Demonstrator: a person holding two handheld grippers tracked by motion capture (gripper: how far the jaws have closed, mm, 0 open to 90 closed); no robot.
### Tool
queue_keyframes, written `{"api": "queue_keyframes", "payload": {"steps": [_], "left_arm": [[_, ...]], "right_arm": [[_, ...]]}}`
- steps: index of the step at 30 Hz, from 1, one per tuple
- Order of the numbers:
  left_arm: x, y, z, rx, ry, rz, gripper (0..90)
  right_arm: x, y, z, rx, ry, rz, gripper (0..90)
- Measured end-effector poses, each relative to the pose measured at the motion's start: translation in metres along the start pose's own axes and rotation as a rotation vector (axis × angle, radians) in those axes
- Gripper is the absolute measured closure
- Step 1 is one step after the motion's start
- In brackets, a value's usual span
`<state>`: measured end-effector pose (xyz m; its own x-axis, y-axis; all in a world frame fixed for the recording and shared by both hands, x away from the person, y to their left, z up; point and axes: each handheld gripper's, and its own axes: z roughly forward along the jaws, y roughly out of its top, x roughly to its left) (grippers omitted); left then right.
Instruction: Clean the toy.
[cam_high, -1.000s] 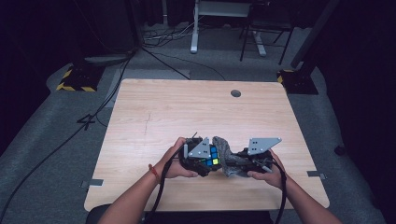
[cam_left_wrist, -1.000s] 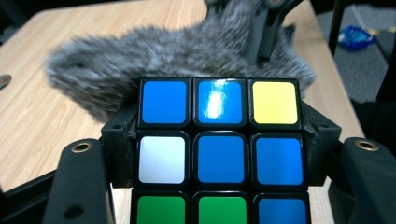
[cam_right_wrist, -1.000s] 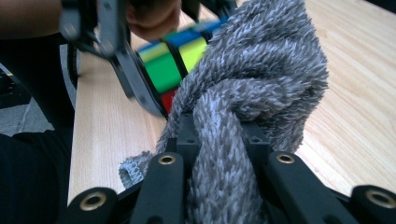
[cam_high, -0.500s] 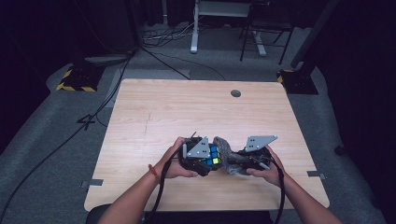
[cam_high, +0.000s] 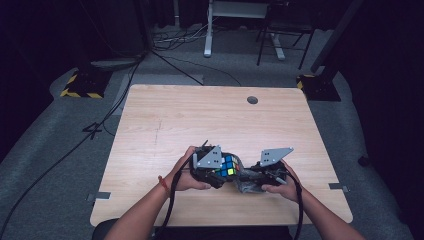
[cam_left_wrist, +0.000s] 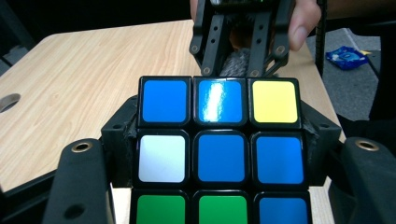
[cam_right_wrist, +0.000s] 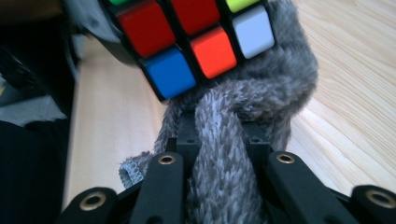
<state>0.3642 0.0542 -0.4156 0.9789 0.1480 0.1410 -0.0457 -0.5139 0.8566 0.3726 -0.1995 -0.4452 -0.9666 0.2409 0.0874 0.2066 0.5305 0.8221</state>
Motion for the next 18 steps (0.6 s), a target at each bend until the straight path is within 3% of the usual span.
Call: {"api": "queue_keyframes", "payload": {"steps": [6, 12, 18], "left_arm": [[0.003, -0.003, -0.006, -0.013, -0.002, -0.005, 33.0], [0.004, -0.005, -0.008, -0.022, -0.019, -0.021, 32.7], [0.005, -0.006, -0.006, 0.006, -0.013, -0.028, 32.5]], "right_arm": [[0.0, 0.002, -0.012, -0.076, 0.008, 0.009, 75.2], [0.002, 0.004, -0.014, -0.1, 0.013, 0.001, 75.3], [0.002, 0.005, -0.02, -0.136, 0.016, 0.007, 75.4]]}}
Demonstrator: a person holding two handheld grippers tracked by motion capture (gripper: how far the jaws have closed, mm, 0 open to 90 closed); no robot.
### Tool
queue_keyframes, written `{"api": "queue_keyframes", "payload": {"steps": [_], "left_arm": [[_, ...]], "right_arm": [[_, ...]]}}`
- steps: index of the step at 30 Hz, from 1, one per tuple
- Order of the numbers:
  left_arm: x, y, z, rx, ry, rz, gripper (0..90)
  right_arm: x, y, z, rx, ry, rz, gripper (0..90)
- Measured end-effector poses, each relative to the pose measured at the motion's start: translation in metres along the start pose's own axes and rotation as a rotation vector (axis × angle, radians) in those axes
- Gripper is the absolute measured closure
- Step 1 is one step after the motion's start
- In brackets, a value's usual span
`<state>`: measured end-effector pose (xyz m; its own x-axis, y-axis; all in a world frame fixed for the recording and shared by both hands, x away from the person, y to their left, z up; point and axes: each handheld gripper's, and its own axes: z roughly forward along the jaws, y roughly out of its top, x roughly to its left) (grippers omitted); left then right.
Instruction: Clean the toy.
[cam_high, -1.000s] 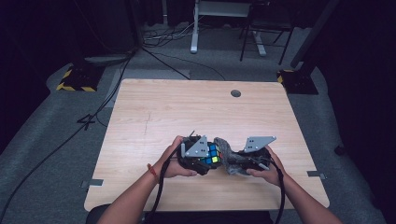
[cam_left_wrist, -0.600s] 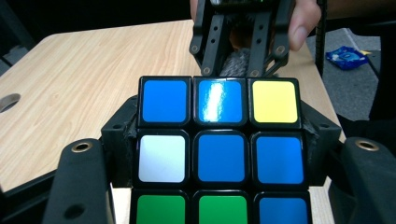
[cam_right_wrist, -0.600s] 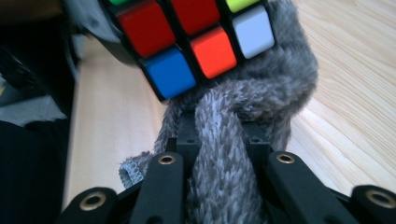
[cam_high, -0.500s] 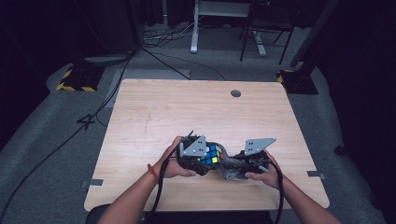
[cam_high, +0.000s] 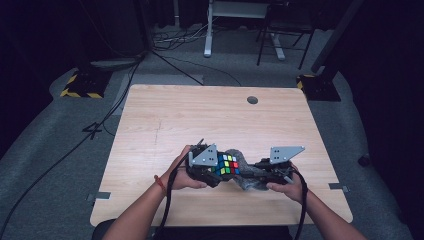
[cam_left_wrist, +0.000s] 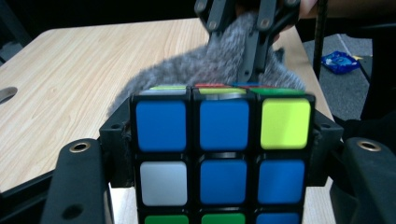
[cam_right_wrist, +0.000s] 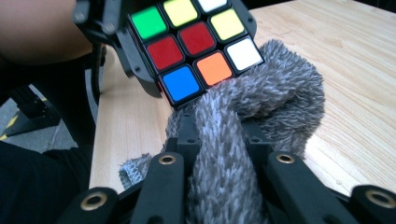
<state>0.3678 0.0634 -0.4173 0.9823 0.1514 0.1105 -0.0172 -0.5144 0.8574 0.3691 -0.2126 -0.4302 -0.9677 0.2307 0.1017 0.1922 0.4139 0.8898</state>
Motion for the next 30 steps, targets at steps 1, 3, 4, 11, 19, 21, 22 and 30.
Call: {"api": "queue_keyframes", "payload": {"steps": [1, 3, 4, 11, 19, 21, 22, 30], "left_arm": [[0.0, 0.0, 0.001, 0.005, 0.001, 0.007, 32.5], [0.0, 0.0, 0.002, 0.019, 0.009, 0.013, 32.5], [0.0, 0.0, 0.002, 0.027, 0.009, 0.014, 32.5], [0.0, -0.003, 0.009, 0.081, 0.007, 0.027, 32.6], [0.0, -0.003, 0.013, 0.107, 0.025, 0.026, 33.3], [0.001, -0.003, 0.011, 0.093, 0.024, 0.018, 33.4], [0.002, -0.002, 0.009, 0.08, 0.02, 0.014, 33.5], [0.003, 0.002, 0.001, 0.018, 0.018, -0.004, 33.5]], "right_arm": [[0.001, 0.001, -0.001, 0.005, -0.008, -0.012, 75.4], [0.002, 0.002, -0.002, 0.004, -0.013, -0.018, 75.4], [0.002, 0.002, -0.002, 0.005, -0.018, -0.021, 75.4], [0.006, 0.006, -0.007, -0.016, -0.023, -0.048, 75.6], [0.008, 0.008, -0.006, -0.001, -0.036, -0.069, 75.7], [0.005, 0.006, -0.005, 0.019, -0.053, -0.06, 75.8], [0.004, 0.005, -0.004, 0.04, -0.061, -0.057, 75.8], [0.0, -0.006, 0.018, 0.197, -0.037, -0.045, 75.7]]}}
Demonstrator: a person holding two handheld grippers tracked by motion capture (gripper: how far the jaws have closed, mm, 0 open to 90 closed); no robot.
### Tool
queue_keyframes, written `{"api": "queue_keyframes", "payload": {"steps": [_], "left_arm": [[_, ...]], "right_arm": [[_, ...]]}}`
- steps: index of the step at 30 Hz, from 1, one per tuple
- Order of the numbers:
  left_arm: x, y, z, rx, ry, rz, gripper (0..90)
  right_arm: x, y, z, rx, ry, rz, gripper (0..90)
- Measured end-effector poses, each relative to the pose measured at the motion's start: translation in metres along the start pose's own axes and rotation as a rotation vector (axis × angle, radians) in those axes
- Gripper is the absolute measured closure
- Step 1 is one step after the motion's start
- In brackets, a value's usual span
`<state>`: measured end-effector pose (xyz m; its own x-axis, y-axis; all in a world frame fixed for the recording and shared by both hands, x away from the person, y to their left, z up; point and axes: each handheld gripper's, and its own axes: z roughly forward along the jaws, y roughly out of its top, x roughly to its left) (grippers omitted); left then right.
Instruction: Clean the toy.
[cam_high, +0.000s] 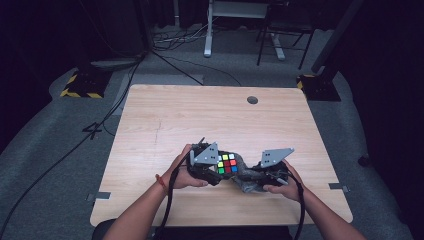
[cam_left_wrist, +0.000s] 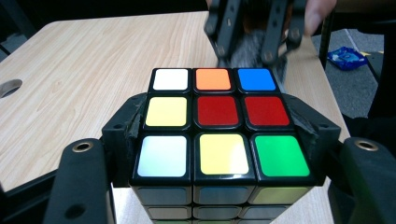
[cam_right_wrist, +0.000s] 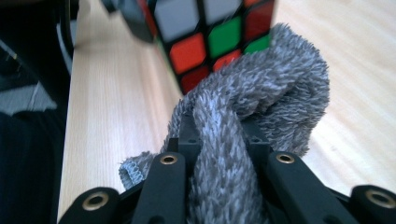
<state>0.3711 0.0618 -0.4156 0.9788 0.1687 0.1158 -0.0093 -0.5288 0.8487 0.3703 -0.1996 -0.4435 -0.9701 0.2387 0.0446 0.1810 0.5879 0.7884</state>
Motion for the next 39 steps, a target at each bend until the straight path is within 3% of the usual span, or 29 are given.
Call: {"api": "queue_keyframes", "payload": {"steps": [2, 5, 10, 13, 17, 20, 23, 26, 30, 33, 36, 39], "left_arm": [[0.0, 0.0, 0.001, 0.004, -0.004, 0.001, 33.6], [0.0, -0.002, 0.002, 0.019, -0.001, 0.009, 33.5], [-0.002, -0.006, 0.009, 0.056, -0.014, 0.011, 33.5], [-0.003, -0.005, 0.013, 0.055, -0.036, 0.011, 33.6], [-0.007, -0.002, 0.014, 0.039, -0.055, 0.026, 33.6], [-0.009, 0.001, 0.012, 0.015, -0.067, 0.027, 33.6], [-0.009, 0.003, 0.009, 0.001, -0.053, 0.028, 33.5], [-0.004, 0.0, 0.005, -0.012, -0.03, 0.003, 33.5], [0.006, -0.005, 0.002, -0.034, -0.014, -0.047, 33.6], [0.007, -0.006, 0.003, -0.005, 0.019, -0.04, 33.6], [0.007, -0.009, 0.005, 0.036, 0.031, -0.03, 33.6], [0.004, -0.01, 0.009, 0.048, 0.011, -0.019, 33.5]], "right_arm": [[0.001, -0.001, 0.004, 0.016, 0.011, -0.004, 75.7], [0.003, 0.002, -0.002, -0.01, 0.006, -0.016, 75.7], [0.005, 0.009, -0.027, -0.173, 0.018, -0.013, 75.7], [0.006, 0.012, -0.034, -0.2, -0.002, -0.02, 75.6], [0.004, 0.01, -0.031, -0.176, -0.04, -0.006, 75.6], [0.002, 0.009, -0.026, -0.121, -0.073, -0.004, 75.7], [0.002, 0.005, -0.014, -0.051, -0.068, -0.002, 75.7], [0.003, 0.005, -0.01, -0.03, -0.03, -0.006, 75.6], [0.007, 0.007, -0.01, -0.021, 0.01, -0.029, 75.7], [0.008, 0.008, -0.014, -0.045, 0.047, -0.033, 75.7], [0.01, 0.01, -0.019, -0.064, 0.055, -0.048, 75.7], [0.011, 0.013, -0.026, -0.112, 0.046, -0.051, 75.7]]}}
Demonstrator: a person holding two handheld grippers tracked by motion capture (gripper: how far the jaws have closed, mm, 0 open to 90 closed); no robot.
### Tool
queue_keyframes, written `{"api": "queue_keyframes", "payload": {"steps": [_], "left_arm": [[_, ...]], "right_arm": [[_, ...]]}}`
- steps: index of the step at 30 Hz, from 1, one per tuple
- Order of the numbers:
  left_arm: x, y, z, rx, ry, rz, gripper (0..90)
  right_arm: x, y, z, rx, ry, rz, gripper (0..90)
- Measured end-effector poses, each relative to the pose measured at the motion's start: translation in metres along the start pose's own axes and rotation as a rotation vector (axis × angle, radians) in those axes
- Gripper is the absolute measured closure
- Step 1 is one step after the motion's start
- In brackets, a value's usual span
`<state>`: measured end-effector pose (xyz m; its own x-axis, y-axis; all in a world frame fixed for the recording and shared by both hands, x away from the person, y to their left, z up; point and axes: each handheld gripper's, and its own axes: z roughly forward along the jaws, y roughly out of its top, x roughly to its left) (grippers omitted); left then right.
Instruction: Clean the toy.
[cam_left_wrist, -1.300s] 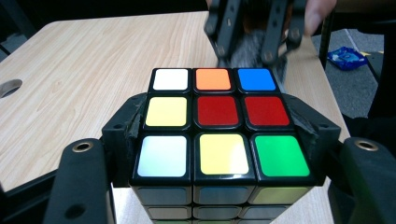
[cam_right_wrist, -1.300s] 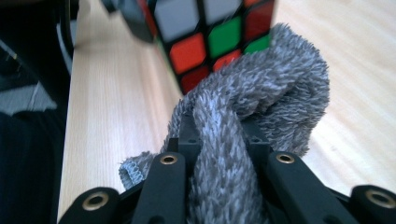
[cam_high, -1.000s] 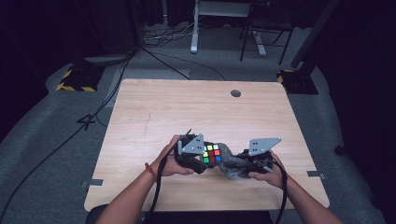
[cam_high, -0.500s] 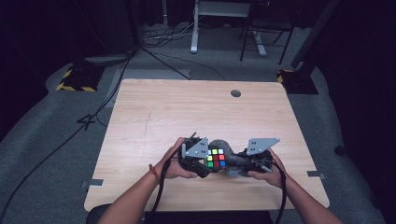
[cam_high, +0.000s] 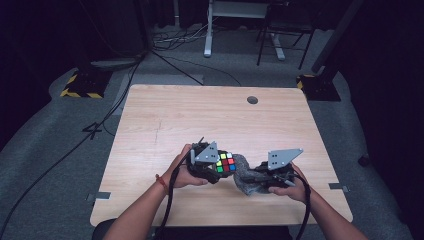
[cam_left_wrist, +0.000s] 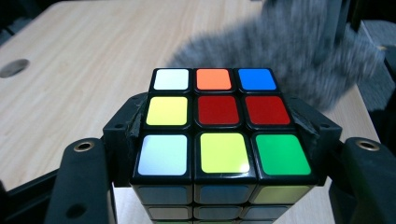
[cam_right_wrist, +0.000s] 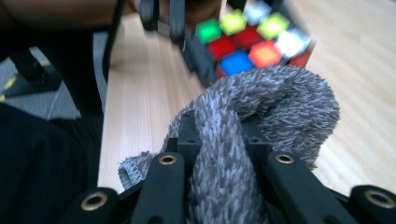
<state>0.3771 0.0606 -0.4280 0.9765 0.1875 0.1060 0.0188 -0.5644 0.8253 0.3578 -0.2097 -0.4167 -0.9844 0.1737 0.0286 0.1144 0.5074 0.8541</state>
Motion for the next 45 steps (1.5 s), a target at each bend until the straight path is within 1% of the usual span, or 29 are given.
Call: {"api": "queue_keyframes", "payload": {"steps": [2, 4, 5, 6, 7, 8, 9, 10, 11, 13, 17, 20, 22, 24, 25, 26, 28, 30, 32, 35, 36, 38, 39, 40, 41, 43, 44, 45], "left_arm": [[-0.003, 0.002, 0.001, -0.008, -0.027, 0.008, 33.6], [-0.008, 0.006, 0.003, -0.015, -0.041, 0.023, 33.6], [-0.01, 0.007, 0.004, -0.018, -0.054, 0.029, 33.5], [-0.013, 0.009, 0.005, -0.021, -0.057, 0.034, 33.5], [-0.014, 0.01, 0.005, -0.023, -0.058, 0.041, 33.5], [-0.015, 0.011, 0.005, -0.018, -0.054, 0.049, 33.5], [-0.014, 0.011, 0.005, -0.022, -0.054, 0.046, 33.5], [-0.013, 0.011, 0.005, -0.029, -0.058, 0.032, 33.5], [-0.012, 0.009, 0.005, -0.034, -0.061, 0.016, 33.5], [-0.011, 0.008, 0.006, -0.036, -0.054, 0.013, 33.4], [-0.01, 0.008, 0.006, -0.043, -0.05, 0.007, 33.2], [-0.011, 0.009, 0.006, -0.034, -0.048, 0.02, 33.2], [-0.012, 0.009, 0.008, -0.017, -0.029, 0.031, 33.2], [-0.014, 0.008, 0.01, 0.002, -0.027, 0.041, 33.2], [-0.015, 0.008, 0.011, 0.011, -0.024, 0.043, 33.2], [-0.014, 0.008, 0.013, 0.02, -0.03, 0.045, 33.3], [-0.014, 0.007, 0.015, 0.024, -0.036, 0.046, 33.3], [-0.013, 0.007, 0.015, 0.033, -0.032, 0.048, 33.4], [-0.011, 0.007, 0.014, 0.032, -0.044, 0.043, 33.4], [-0.01, 0.007, 0.009, 0.021, -0.036, 0.037, 33.5], [-0.009, 0.008, 0.008, 0.005, -0.041, 0.032, 33.5], [-0.009, 0.009, 0.005, -0.005, -0.032, 0.039, 33.5], [-0.009, 0.01, 0.004, -0.011, -0.036, 0.034, 33.5], [-0.009, 0.01, 0.004, -0.017, -0.041, 0.027, 33.5], [-0.009, 0.009, 0.004, -0.021, -0.045, 0.022, 33.5], [-0.009, 0.008, 0.006, -0.013, -0.045, 0.025, 33.4], [-0.009, 0.008, 0.007, -0.016, -0.046, 0.02, 33.4], [-0.008, 0.007, 0.007, -0.019, -0.051, 0.008, 33.3]], "right_arm": [[-0.001, 0.001, -0.004, -0.029, -0.036, 0.007, 75.7], [-0.003, 0.001, -0.007, -0.06, -0.062, 0.025, 75.6], [-0.005, 0.001, -0.008, -0.062, -0.092, 0.032, 75.6], [-0.006, 0.0, -0.008, -0.049, -0.113, 0.029, 75.6], [-0.007, -0.001, -0.007, -0.034, -0.12, 0.033, 75.6], [-0.007, -0.002, -0.005, -0.026, -0.118, 0.037, 75.6], [-0.008, -0.004, -0.003, -0.015, -0.118, 0.04, 75.6], [-0.008, -0.005, -0.001, -0.003, -0.115, 0.04, 75.6], [-0.008, -0.005, 0.0, -0.004, -0.11, 0.04, 75.6], [-0.007, -0.004, 0.0, -0.037, -0.094, 0.043, 75.7], [-0.005, -0.002, -0.001, -0.072, -0.106, 0.037, 76.1], [-0.001, 0.001, -0.003, -0.093, -0.115, 0.017, 76.1], [0.001, 0.004, -0.006, -0.101, -0.112, 0.005, 76.2], [0.002, 0.005, -0.008, -0.119, -0.1, 0.007, 76.2], [0.003, 0.005, -0.008, -0.121, -0.092, 0.006, 76.2], [0.003, 0.005, -0.008, -0.12, -0.091, 0.001, 76.2], [0.003, 0.006, -0.007, -0.136, -0.063, 0.01, 76.2], [0.005, 0.007, -0.004, -0.11, -0.085, -0.005, 76.2], [0.005, 0.007, -0.003, -0.089, -0.095, -0.003, 76.2], [-0.001, 0.002, -0.003, -0.047, -0.13, 0.008, 76.2], [-0.003, 0.0, -0.003, -0.035, -0.135, 0.017, 76.2], [-0.008, -0.005, -0.001, -0.016, -0.126, 0.043, 76.2], [-0.01, -0.007, 0.0, 0.002, -0.126, 0.048, 76.2], [-0.01, -0.008, 0.002, 0.009, -0.125, 0.048, 76.2], [-0.01, -0.008, 0.002, -0.006, -0.103, 0.055, 76.2], [-0.007, -0.006, 0.003, -0.032, -0.085, 0.034, 76.2], [-0.004, -0.003, 0.002, -0.057, -0.078, 0.03, 76.2], [-0.002, -0.002, 0.002, -0.067, -0.083, 0.028, 76.3]]}}
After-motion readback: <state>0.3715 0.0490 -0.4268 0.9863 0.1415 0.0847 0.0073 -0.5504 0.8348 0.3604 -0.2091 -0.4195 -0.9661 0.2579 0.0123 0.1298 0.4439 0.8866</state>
